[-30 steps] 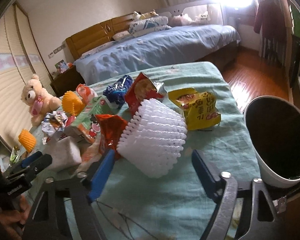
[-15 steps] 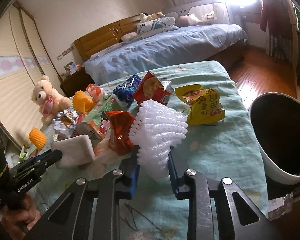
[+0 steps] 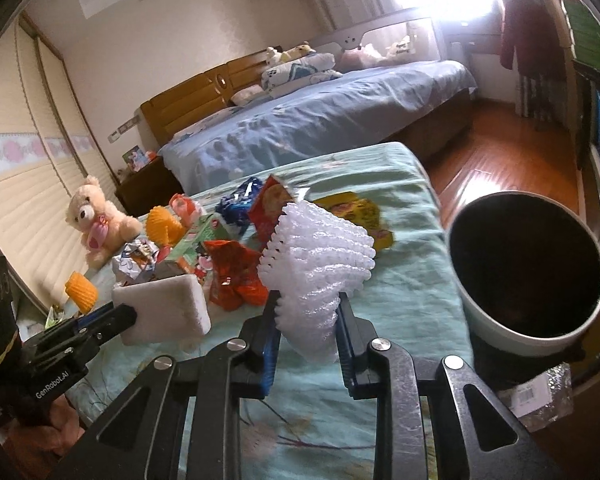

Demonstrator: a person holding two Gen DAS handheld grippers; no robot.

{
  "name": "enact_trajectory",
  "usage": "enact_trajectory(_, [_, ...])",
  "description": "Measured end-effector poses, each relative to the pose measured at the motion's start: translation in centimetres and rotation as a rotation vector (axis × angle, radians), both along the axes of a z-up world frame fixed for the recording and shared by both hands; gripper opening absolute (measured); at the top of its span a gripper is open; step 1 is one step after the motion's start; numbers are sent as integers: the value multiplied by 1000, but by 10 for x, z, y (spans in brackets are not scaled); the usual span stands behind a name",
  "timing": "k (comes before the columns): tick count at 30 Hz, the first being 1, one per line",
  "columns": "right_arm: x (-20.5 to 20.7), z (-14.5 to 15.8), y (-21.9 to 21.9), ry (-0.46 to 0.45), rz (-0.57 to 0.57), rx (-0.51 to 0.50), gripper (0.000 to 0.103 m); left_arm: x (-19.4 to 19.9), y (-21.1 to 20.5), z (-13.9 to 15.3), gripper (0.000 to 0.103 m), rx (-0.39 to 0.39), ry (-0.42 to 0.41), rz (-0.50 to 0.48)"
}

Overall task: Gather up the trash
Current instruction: 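Grasp the white mesh fruit net with the right tool while the left tool grasps the white sponge block, then carry the mesh net and sponge block over the bin and open both tools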

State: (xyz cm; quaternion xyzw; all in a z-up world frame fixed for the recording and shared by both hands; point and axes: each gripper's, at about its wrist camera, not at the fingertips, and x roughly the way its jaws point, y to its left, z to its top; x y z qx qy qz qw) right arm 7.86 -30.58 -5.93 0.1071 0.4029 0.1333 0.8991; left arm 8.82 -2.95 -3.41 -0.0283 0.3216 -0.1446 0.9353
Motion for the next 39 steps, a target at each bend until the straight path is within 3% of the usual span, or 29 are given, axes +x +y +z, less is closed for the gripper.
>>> enact_trajectory(21, [-13,-1,-104,16,-191,5,26,52,-100,-4,20,10,28,-165])
enact_trajectory(39, [9,-10,-155,43,-251,-14,29,95,-172,-10,22,40,18,-218])
